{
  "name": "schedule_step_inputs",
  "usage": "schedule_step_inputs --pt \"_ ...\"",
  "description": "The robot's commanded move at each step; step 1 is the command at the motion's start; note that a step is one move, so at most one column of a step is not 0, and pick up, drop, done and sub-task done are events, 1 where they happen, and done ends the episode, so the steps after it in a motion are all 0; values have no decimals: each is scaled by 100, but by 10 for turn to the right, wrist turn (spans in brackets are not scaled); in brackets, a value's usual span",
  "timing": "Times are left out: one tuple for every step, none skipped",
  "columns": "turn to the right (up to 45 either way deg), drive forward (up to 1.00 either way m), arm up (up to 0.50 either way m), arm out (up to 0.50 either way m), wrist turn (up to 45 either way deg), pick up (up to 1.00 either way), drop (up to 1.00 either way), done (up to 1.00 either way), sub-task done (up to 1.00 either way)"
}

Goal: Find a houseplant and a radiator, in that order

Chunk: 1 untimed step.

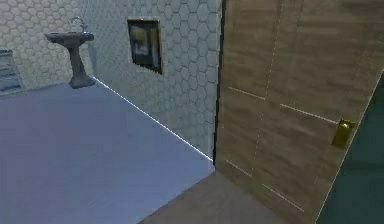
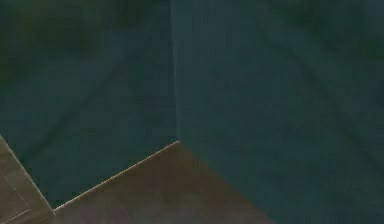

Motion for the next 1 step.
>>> schedule_step_inputs --pt "-390 0 0 0 0 0 0 0 0"
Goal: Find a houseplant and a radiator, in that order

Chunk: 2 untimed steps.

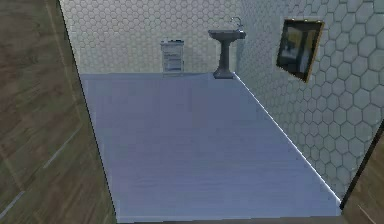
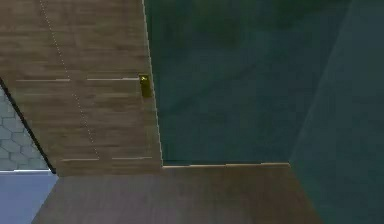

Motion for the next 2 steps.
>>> schedule_step_inputs --pt "0 100 0 0 0 0 0 0 0" --pt "-150 0 0 0 0 0 0 0 0"
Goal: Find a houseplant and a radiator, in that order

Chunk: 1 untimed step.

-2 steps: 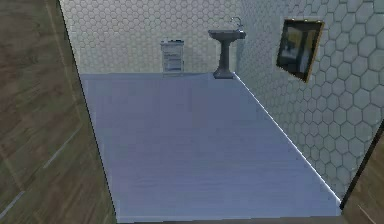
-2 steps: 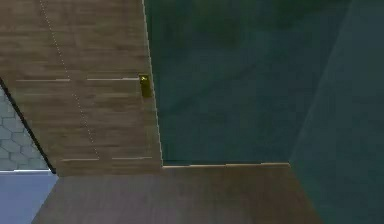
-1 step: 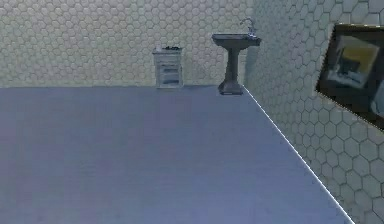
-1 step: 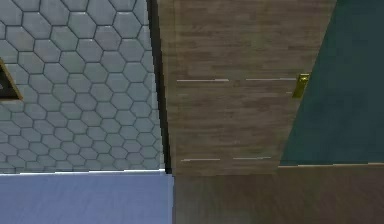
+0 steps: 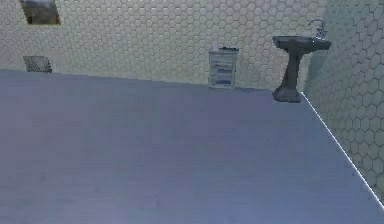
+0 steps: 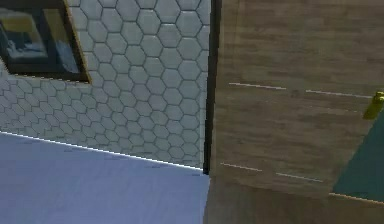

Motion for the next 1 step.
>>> schedule_step_inputs --pt "0 20 0 0 0 0 0 0 0"
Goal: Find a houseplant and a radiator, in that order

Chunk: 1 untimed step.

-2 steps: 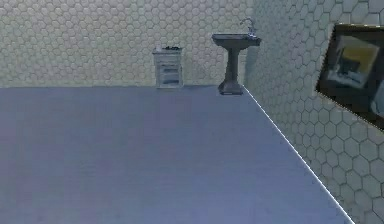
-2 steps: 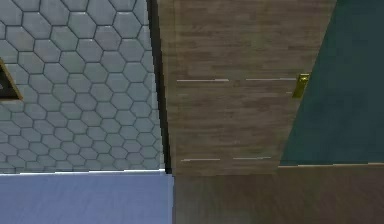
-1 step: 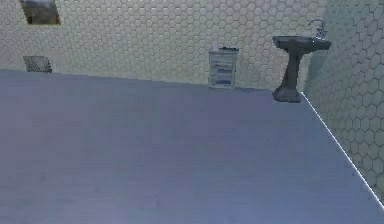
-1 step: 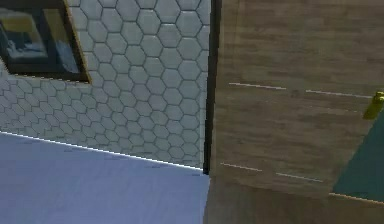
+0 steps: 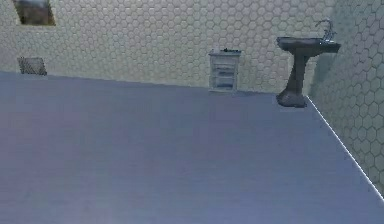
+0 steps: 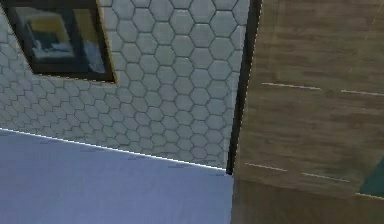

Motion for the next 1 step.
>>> schedule_step_inputs --pt "-300 0 0 0 0 0 0 0 0"
